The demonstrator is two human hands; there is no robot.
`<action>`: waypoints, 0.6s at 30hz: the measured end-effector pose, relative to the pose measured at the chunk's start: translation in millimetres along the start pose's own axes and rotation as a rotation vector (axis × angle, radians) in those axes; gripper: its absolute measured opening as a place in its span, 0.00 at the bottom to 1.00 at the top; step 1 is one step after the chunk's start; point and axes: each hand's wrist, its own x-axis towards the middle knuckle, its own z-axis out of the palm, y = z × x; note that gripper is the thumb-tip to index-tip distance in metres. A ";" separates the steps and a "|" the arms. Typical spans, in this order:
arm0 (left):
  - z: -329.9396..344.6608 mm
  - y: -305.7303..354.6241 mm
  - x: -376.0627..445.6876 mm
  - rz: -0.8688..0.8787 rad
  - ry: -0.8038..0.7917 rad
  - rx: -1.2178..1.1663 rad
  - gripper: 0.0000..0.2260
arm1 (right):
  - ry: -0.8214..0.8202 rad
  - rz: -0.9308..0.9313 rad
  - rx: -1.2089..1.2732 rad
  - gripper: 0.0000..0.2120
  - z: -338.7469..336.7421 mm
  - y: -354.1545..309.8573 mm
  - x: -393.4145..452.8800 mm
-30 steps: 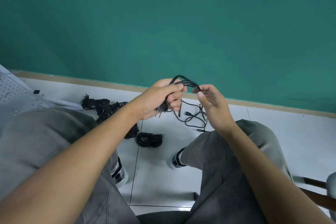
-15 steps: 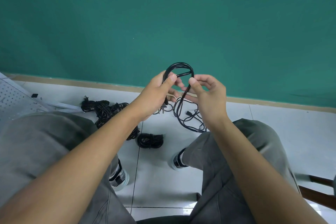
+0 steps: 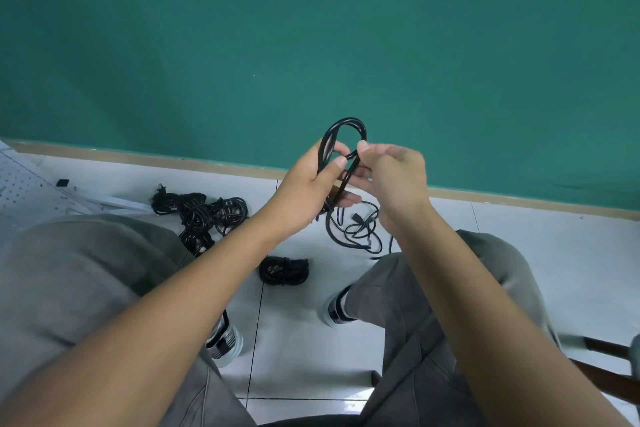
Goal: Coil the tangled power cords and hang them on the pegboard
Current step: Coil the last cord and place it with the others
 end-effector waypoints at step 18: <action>0.9 17.0 -9.1 -0.242 -0.278 -0.241 0.11 | -0.738 0.070 0.112 0.30 -41.4 -21.6 22.9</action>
